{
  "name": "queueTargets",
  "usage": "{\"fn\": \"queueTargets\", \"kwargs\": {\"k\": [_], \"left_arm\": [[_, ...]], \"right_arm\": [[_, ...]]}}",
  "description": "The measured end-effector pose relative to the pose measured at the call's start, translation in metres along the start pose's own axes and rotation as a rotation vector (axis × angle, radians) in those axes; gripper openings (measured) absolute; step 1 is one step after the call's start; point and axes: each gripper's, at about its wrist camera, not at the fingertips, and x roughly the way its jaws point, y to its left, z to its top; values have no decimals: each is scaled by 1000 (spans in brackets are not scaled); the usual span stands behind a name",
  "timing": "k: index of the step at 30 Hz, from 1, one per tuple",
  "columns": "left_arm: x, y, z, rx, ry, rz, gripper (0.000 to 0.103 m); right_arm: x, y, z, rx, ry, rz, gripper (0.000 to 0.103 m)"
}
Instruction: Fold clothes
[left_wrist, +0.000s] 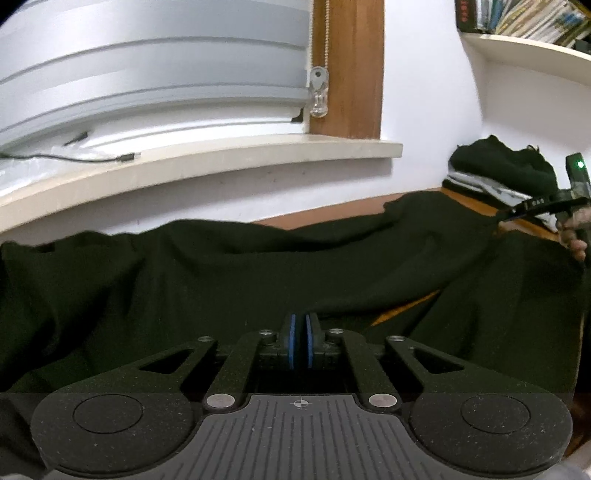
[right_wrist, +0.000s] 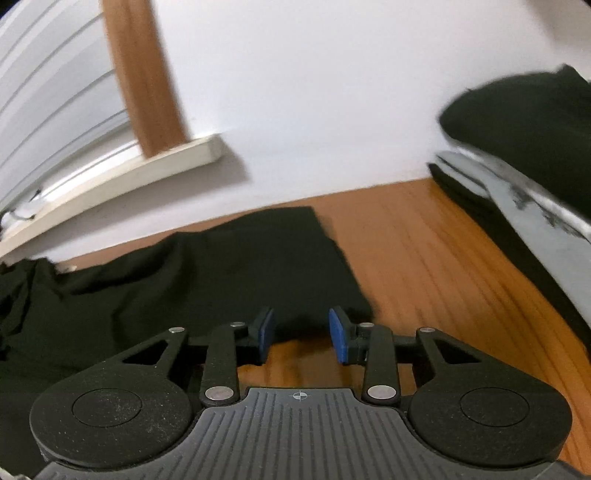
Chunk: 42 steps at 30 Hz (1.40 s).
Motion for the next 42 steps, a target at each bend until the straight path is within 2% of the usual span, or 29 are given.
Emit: {"fn": "queueTargets", "kwargs": {"k": [2, 4, 12, 14, 16, 17, 19, 21, 24, 27, 32, 38, 41, 42], "left_arm": [[0, -1, 1, 7, 0, 1, 6], [0, -1, 2, 9, 0, 3, 6], [1, 2, -2, -9, 5, -9, 7], [1, 3, -2, -12, 5, -14, 7], [2, 4, -1, -15, 8, -22, 7], [2, 5, -1, -15, 9, -30, 6], [1, 4, 2, -6, 1, -38, 4], [-5, 4, 12, 4, -21, -48, 3], [-26, -1, 41, 25, -103, -45, 3], [-49, -8, 74, 46, -179, -60, 3], [-47, -12, 106, 97, -167, -64, 3], [-20, -4, 115, 94, -131, -35, 3], [-16, -1, 126, 82, -163, -7, 3], [-17, 0, 131, 75, -179, 1, 3]], "right_arm": [[4, -6, 0, 38, 20, -4, 39], [9, -11, -1, 71, 30, 2, 53], [12, -13, 1, 145, 19, 57, 53], [17, -9, 5, 132, 26, 56, 47], [24, -5, 9, 112, 37, 45, 7], [29, -3, 11, 99, 44, 34, 4], [31, 0, 17, 74, 15, 28, 4], [20, 1, 31, 75, -52, 8, 3], [-22, 3, 64, 88, -212, 21, 3], [-66, 7, 93, 88, -312, 49, 3], [-85, 11, 111, 35, -293, 12, 3], [-51, 10, 127, 4, -261, -27, 3], [-33, 19, 150, -5, -312, -48, 3], [-34, 24, 160, -16, -356, -52, 3]]}}
